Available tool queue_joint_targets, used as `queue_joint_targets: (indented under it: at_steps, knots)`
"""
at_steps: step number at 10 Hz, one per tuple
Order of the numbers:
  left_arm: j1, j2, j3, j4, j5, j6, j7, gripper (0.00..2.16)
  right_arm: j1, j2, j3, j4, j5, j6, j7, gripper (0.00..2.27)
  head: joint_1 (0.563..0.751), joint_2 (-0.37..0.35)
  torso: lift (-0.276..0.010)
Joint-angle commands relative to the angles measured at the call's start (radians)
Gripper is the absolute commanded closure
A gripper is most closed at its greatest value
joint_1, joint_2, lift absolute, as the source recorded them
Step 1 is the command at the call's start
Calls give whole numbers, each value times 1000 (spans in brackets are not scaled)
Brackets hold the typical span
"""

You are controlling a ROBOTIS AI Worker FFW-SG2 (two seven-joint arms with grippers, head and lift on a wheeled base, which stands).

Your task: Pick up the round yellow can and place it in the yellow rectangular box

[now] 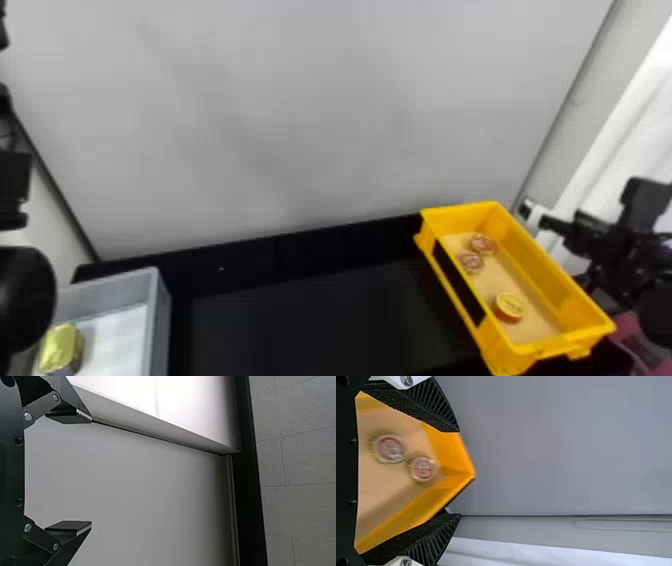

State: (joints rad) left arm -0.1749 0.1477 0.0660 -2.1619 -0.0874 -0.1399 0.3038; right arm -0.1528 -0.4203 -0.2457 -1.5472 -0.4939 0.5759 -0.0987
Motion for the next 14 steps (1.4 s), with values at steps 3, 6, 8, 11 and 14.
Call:
queue_joint_targets:
  at_steps: [3,6,8,11,14]
  knots:
    - [18,-14,15,-4,0,2,0,314,85,6,0,-387,18,-57,-101,-2,632,-78,0]
    - [26,-17,23,-9,0,2,0,314,104,20,63,-524,141,-163,-121,2,632,-78,0]
    - [23,-16,23,-9,0,2,0,314,90,51,82,-659,325,-169,-181,2,632,-78,0]
    - [28,-14,29,-16,-3,8,0,314,39,106,100,-835,707,-274,-266,4,632,-78,0]
    - [44,-6,61,-45,-8,22,0,314,-41,109,103,-840,809,-419,-277,33,632,-78,0]
